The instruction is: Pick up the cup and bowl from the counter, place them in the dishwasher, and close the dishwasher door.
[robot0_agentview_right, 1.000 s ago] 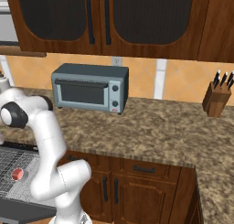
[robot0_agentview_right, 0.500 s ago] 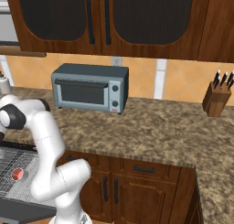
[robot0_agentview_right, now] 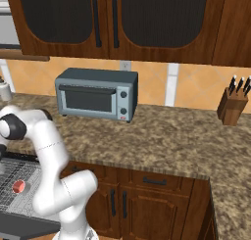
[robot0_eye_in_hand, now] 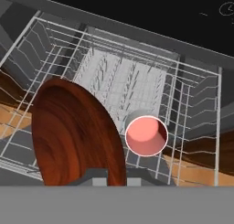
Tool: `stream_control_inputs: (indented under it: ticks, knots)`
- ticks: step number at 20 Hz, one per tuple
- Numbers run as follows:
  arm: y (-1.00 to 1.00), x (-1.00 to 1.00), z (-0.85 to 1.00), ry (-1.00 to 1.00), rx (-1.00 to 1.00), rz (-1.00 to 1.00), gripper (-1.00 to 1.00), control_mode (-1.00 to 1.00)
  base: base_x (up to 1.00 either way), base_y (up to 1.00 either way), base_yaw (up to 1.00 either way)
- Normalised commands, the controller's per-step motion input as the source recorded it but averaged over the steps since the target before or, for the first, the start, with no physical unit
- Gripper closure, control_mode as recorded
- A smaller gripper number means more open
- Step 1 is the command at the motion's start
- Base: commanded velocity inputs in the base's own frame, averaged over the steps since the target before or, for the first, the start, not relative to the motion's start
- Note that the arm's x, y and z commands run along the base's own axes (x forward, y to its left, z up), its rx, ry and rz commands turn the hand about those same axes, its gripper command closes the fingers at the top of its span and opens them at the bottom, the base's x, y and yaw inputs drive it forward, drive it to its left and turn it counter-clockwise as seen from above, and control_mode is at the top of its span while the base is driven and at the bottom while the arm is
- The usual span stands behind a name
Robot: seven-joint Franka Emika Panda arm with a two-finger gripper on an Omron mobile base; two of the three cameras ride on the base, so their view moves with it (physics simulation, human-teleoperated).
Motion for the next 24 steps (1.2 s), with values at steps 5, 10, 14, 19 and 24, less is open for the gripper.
stream_control_inputs:
  ticks: [5,10,14,19,24]
  knots:
    - [0.41,0.01,-0.31,0.00,-0.07,0.00,1.00,-1.00,0.00,0.00,0.00]
    - [0.46,0.15,-0.23,0.00,-0.06,0.00,1.00,-1.00,0.00,0.00,0.00]
    - [0.33,0.11,-0.51,0.00,-0.08,0.00,1.00,-1.00,0.00,0.00,0.00]
    - [0.07,0.04,-0.83,0.00,-0.05,0.00,1.00,-1.00,0.00,0.00,0.00]
    - [0.00,0.24,-0.81,0.00,0.00,0.00,1.00,-1.00,0.00,0.00,0.00]
